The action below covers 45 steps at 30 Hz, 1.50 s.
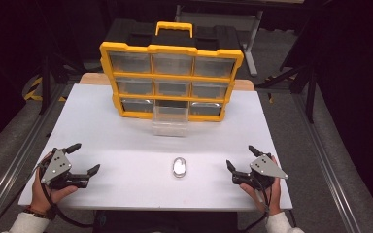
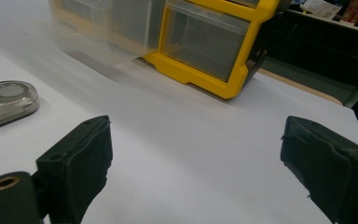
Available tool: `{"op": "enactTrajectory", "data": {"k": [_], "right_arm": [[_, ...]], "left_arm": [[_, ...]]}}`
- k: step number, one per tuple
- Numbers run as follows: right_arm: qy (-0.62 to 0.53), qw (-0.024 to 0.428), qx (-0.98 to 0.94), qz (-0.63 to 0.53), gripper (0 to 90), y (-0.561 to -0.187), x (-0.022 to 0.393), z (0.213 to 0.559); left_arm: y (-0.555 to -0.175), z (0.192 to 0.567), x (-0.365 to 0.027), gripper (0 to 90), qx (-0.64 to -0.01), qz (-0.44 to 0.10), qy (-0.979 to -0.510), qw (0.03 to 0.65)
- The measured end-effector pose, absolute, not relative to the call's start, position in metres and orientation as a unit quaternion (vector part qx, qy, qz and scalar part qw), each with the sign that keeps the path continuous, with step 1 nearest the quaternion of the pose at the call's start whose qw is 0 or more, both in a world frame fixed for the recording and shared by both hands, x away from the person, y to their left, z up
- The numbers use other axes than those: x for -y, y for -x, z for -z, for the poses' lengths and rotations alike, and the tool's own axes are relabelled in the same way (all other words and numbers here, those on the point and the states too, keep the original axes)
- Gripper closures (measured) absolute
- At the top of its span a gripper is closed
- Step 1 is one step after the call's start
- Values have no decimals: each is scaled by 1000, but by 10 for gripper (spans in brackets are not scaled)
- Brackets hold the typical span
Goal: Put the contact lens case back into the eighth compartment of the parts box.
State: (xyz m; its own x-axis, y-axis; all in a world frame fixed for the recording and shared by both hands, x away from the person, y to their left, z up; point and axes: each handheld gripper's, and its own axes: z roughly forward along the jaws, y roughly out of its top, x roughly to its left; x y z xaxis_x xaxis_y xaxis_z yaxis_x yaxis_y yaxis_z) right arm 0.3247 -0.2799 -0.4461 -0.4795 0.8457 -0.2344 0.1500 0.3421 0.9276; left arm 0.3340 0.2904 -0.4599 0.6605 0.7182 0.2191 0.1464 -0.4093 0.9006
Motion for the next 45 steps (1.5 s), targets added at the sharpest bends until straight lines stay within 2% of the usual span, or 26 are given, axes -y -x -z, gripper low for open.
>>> {"op": "enactTrajectory", "data": {"k": [6,14,30,33,45], "right_arm": [[-336,371,-736,-456,92,-325,274,445],[-300,364,-758,-450,91,-331,257,436],[-247,303,-800,-455,86,-358,226,401],[-239,287,-815,-443,114,-363,216,397],[-198,225,-858,-418,116,-369,177,410]], "left_arm": [[-333,462,-283,80,-253,-291,-797,465],[-331,460,-286,64,-248,-292,-790,479],[-331,461,-286,54,-246,-287,-790,483],[-332,461,-286,54,-247,-286,-790,483],[-332,461,-286,54,-246,-287,-792,480]]}}
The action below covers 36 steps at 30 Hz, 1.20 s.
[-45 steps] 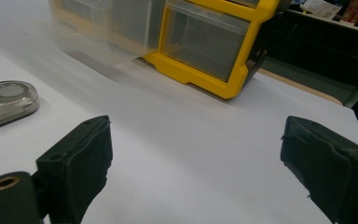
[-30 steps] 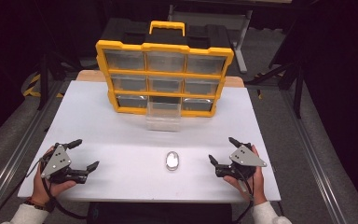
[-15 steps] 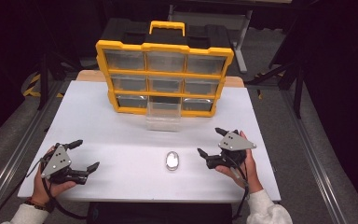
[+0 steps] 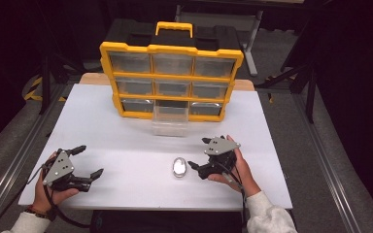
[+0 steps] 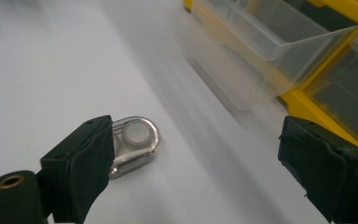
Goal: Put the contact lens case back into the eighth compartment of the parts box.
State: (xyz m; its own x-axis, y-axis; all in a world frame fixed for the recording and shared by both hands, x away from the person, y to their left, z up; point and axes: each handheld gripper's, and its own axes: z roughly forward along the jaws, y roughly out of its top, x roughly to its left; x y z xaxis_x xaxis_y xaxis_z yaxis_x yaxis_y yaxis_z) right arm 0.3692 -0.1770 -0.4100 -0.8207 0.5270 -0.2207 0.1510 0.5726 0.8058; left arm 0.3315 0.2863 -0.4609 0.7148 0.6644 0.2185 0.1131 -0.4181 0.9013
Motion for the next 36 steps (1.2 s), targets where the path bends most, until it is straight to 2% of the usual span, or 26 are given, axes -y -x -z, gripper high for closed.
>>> {"op": "enactTrajectory", "data": {"k": [17,31,36], "right_arm": [[-161,144,-895,-391,44,-373,144,438],[-144,106,-912,-369,106,-384,130,456],[-142,113,-912,-368,164,-387,129,457]], "left_arm": [[-330,461,-284,59,-237,-280,-796,481],[-330,462,-285,60,-233,-276,-797,484],[-331,461,-285,57,-232,-279,-798,482]]}}
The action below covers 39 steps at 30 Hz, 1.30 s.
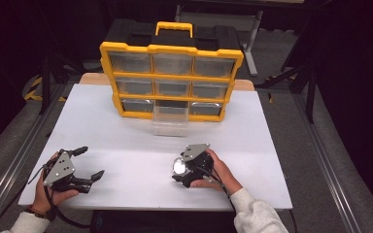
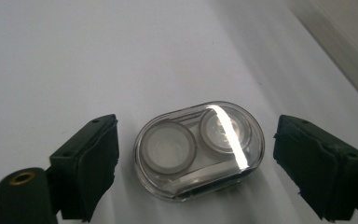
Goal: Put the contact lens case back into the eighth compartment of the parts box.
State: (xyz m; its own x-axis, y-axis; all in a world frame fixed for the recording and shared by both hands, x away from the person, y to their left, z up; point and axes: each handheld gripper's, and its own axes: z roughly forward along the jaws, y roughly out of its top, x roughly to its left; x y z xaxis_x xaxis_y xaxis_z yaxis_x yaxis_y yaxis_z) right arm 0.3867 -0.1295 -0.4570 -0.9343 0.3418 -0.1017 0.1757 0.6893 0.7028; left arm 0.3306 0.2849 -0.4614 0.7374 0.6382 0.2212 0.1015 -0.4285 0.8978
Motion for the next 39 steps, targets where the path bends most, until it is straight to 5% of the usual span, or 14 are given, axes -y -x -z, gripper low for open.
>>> {"op": "enactTrajectory", "data": {"k": [24,39], "right_arm": [[-156,87,-911,-373,285,-392,129,463],[-145,136,-901,-385,286,-384,130,454]], "left_arm": [[-331,462,-285,62,-236,-274,-796,486],[-331,463,-284,66,-240,-272,-795,487]]}}
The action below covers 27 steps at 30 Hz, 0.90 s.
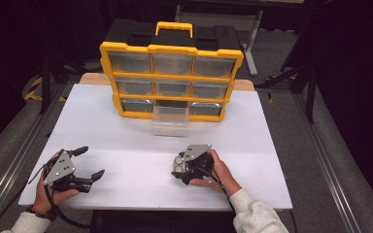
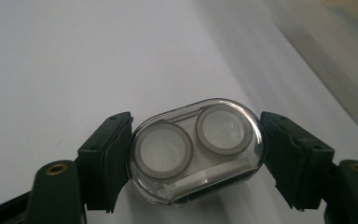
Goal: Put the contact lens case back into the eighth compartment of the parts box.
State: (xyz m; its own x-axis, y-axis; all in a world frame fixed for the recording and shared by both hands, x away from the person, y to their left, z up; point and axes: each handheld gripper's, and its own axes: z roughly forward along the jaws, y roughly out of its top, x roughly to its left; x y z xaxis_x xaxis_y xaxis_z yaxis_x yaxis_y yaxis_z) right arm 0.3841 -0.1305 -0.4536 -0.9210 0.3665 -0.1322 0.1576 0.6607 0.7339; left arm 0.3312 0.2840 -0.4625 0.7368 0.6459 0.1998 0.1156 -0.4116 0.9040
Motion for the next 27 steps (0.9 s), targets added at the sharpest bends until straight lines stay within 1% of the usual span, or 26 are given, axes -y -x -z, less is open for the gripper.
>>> {"op": "enactTrajectory", "data": {"k": [12,27], "right_arm": [[-151,186,-875,-420,287,-377,140,438],[-152,215,-854,-450,287,-369,148,422]], "left_arm": [[-331,462,-284,67,-236,-274,-797,484],[-331,462,-285,66,-237,-275,-795,486]]}}
